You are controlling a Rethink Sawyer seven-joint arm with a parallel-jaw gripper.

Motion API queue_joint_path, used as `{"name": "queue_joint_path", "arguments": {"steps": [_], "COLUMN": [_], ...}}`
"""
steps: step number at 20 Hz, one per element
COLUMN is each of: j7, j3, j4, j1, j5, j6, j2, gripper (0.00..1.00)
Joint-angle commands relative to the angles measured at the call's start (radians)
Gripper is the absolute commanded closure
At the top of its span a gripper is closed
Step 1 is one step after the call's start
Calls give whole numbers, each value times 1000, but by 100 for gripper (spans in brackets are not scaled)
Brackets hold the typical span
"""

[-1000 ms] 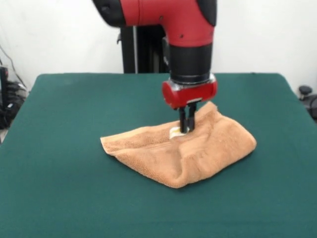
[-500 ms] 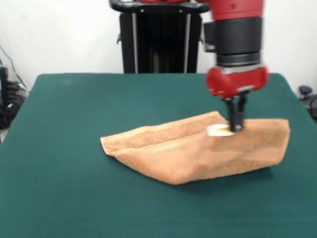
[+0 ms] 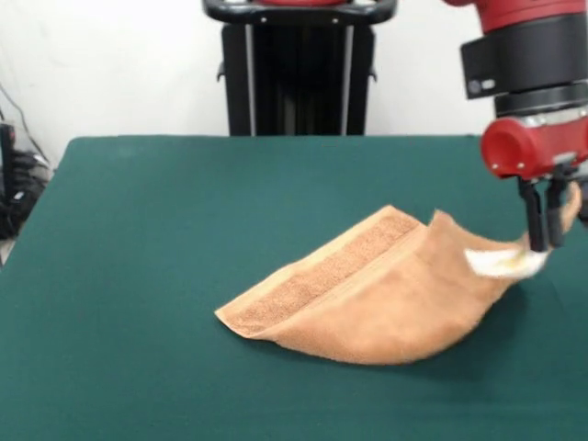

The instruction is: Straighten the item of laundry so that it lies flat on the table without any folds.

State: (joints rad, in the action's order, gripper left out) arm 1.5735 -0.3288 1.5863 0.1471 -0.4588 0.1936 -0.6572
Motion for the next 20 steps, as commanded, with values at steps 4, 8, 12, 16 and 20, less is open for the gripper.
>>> {"name": "queue_joint_path", "arguments": {"steps": [4,8,12,16,20], "j7": [118,108,107,29,12], "j3": [36,37,18,19,21], "j4": [-108,-129,-107,-47,13], "j1": [-37,-49,-37,-26,-2], "j5": [23,33,60,42,38], "j6": [-8,45,96,211,259], "j2": [36,3,-35,-39,-10], "gripper": [0,0,0,0,0]}}
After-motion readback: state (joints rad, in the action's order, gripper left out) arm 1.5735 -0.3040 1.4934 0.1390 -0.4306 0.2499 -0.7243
